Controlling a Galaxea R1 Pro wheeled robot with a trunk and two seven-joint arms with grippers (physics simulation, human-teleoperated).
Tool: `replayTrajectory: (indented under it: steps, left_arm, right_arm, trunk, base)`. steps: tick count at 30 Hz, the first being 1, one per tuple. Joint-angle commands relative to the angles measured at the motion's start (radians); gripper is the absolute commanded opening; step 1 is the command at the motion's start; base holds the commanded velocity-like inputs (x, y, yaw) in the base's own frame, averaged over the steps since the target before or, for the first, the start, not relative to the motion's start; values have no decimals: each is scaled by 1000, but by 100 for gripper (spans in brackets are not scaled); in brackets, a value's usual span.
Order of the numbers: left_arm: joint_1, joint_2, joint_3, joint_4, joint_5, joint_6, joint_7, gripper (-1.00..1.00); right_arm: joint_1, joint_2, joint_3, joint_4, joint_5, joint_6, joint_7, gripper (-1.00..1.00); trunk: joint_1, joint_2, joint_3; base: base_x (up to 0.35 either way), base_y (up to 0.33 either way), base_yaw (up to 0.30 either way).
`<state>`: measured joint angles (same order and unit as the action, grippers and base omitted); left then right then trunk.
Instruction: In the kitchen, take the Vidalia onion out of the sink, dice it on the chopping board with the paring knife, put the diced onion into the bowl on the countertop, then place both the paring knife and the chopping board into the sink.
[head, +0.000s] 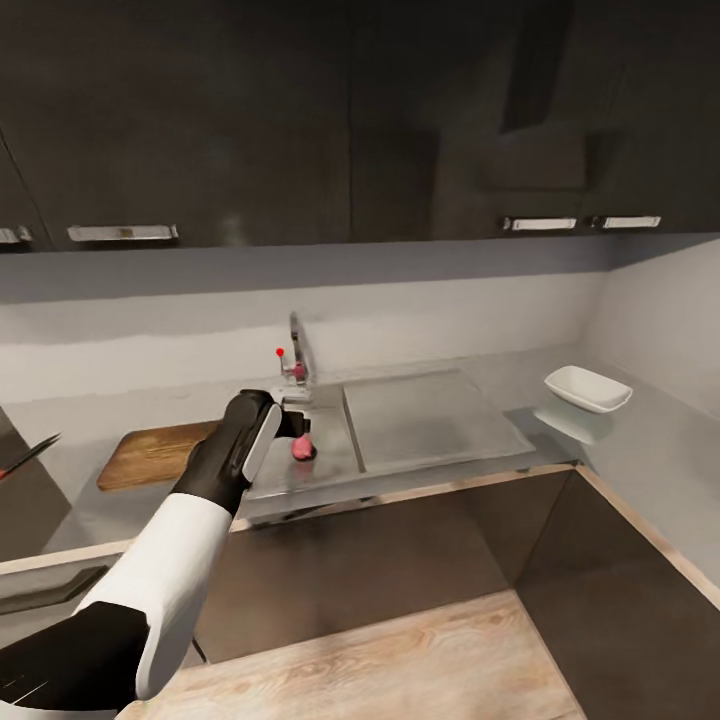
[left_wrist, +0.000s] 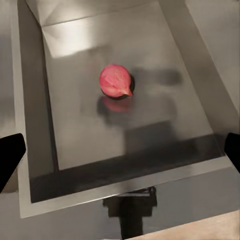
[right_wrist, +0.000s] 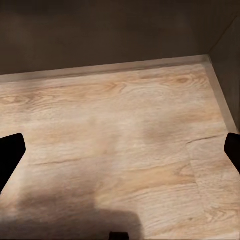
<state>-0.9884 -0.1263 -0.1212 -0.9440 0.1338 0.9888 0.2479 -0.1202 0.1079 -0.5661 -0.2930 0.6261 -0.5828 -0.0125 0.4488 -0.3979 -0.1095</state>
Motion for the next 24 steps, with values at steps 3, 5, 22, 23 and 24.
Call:
replayTrajectory:
  steps: [3,5,22,23,24]
  left_arm:
    - [-1,1,-2,13,10,3,10,100]
    - [-1,1,-2,25,10,3,10,100]
    - [-1,0,-1,149,15,-32,7,100]
    - [-1,-1,-1,153,15,-38,7,100]
    - [-1,-1,-1,155,16,-39,7,100]
  right_arm:
    - [-1,1,-8,0,11,-3,-1,100]
    - [-1,1,-8,0,11,-3,-1,100]
    - [-1,1,-8,0,11,-3,-1,100]
    - [-1,1,-8,0,11,-3,-1,100]
    - [-1,1,-8,0,11,-3,-1,100]
  trunk:
    - [1,-2,-2]
    - [1,-2,-2]
    - [1,-2,-2]
    - [1,-2,-2]
    - [1,-2,-2]
  base:
    - [280,-1,0]
    - [205,0,0]
    - [131,0,0]
    - [300,0,0]
    - [303,0,0]
